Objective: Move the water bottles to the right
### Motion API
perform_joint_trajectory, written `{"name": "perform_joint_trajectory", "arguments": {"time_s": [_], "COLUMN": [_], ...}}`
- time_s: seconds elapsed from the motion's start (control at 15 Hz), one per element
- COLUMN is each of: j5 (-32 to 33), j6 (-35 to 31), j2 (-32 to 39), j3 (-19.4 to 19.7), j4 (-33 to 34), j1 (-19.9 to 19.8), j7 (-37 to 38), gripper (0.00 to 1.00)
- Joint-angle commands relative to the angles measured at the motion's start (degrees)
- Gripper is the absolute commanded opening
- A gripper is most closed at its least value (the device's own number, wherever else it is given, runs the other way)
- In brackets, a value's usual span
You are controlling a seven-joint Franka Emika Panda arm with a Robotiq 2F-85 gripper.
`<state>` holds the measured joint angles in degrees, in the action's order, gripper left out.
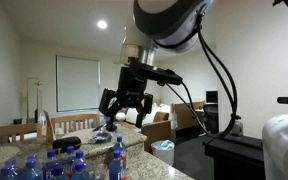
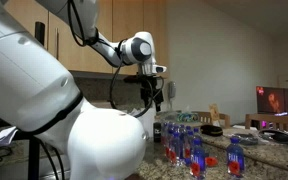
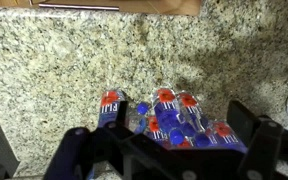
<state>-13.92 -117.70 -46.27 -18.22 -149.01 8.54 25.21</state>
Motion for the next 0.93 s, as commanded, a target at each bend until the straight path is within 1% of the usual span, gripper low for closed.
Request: {"name": "perform_joint_trajectory", "arguments": {"time_s": [0.0, 0.33, 0.53, 0.67, 0.87], "j5": [0.1, 0.1, 0.6, 1.8, 5.3], "j6": [0.2, 0.2, -0.8, 0.1, 2.5], "j2": [0.0, 0.0, 1.5, 3.9, 9.6], "j3": [0.1, 0.1, 1.0, 2.5, 4.7], "j4": [0.1, 0.1, 1.7, 4.4, 10.7], "j1": [0.1, 0.1, -1.0, -2.2, -4.9], "j7": [0.0, 0.0, -0.8, -2.3, -4.2], "gripper": [1.0, 1.0, 1.0, 1.0, 1.0]}}
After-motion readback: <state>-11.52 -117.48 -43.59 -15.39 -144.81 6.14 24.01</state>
